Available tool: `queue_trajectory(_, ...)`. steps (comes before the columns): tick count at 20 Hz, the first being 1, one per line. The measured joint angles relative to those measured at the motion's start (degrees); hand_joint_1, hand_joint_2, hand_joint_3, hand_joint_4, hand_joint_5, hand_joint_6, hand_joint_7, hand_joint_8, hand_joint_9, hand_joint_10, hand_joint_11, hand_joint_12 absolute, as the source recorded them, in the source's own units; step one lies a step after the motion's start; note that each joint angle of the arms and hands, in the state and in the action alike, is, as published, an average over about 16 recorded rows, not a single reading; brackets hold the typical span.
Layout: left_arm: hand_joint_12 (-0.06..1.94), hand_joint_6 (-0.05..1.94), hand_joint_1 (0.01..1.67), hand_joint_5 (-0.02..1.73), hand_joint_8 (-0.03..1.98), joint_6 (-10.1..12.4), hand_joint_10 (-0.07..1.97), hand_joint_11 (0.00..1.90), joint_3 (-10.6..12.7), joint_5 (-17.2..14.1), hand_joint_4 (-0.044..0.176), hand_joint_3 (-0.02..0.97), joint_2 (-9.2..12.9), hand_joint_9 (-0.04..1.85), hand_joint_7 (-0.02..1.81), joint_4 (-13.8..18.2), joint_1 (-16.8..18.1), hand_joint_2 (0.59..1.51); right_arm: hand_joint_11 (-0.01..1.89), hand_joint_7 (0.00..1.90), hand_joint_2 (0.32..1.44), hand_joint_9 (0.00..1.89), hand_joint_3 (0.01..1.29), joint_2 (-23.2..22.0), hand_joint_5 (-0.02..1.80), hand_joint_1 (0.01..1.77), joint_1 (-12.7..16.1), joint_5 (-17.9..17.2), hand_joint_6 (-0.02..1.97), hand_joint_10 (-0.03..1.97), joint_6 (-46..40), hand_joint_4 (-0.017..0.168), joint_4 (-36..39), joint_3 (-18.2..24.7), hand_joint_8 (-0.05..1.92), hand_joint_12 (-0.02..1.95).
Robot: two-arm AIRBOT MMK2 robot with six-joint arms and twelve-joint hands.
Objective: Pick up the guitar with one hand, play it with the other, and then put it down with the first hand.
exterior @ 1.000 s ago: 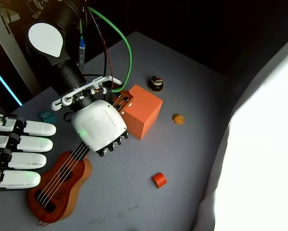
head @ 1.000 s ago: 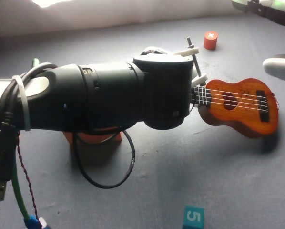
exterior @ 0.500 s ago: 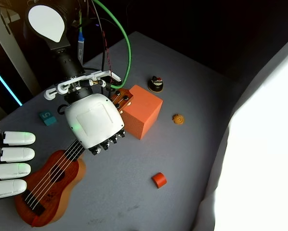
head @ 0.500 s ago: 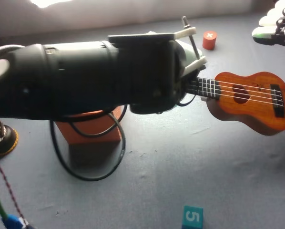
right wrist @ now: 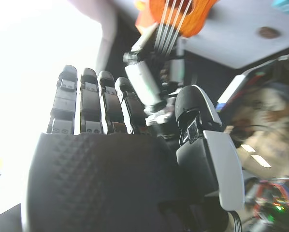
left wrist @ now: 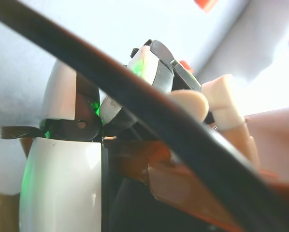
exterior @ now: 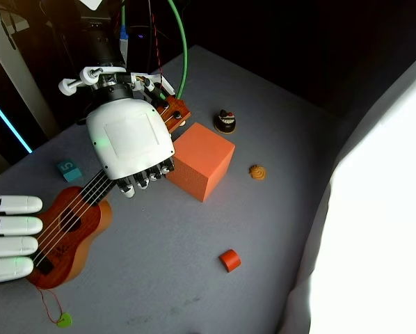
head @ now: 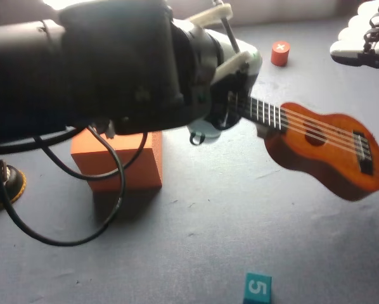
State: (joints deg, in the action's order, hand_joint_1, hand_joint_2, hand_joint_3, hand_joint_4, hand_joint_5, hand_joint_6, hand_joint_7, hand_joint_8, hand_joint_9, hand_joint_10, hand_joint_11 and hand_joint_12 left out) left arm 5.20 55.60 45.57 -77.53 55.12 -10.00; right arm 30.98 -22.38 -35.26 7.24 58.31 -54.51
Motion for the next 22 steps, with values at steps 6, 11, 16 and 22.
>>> queue_trajectory(6, 1.9, 1.87, 1.46, 1.22, 1.97, -1.3, 1.92, 1.44, -2.3, -0.5, -0.002, -0.016, 2.9, 1.39, 1.3, -1.9, 1.9, 1.094, 0.02, 0.02, 1.38, 0.03, 0.02, 0.3, 0.04, 0.21, 1.0, 0.6, 0.03, 0.02, -2.7, 0.003, 6.7, 0.1, 0.01, 0.02)
queue_trajectory(11, 1.9, 1.87, 1.46, 1.22, 1.97, -2.0, 1.92, 1.43, -2.8, -0.9, -0.002, -0.016, 3.8, 1.38, 1.29, -2.3, 2.7, 1.094, 0.02, 0.02, 1.38, 0.03, 0.02, 1.4, 0.04, 0.22, 0.9, 2.9, 0.02, 0.02, -3.5, 0.003, 9.3, 0.2, 0.01, 0.02)
queue_trajectory(16, 1.9, 1.87, 1.46, 1.22, 1.97, -2.9, 1.92, 1.42, -2.7, -1.2, -0.002, -0.016, 3.9, 1.38, 1.29, -2.7, 3.4, 1.095, 0.02, 0.01, 1.38, 0.03, 0.02, 2.9, 0.03, 0.19, 0.4, 5.0, 0.02, 0.02, -3.1, 0.003, 9.8, 0.2, 0.01, 0.02)
queue_trajectory(22, 1.9, 1.87, 1.46, 1.22, 1.97, -4.1, 1.92, 1.41, -2.6, -1.2, -0.002, -0.016, 4.0, 1.37, 1.29, -3.3, 4.2, 1.095, 0.02, 0.01, 1.4, 0.02, 0.02, 4.2, 0.02, 0.12, -0.3, 6.6, 0.01, 0.02, -2.4, 0.002, 9.8, 0.3, 0.01, 0.02)
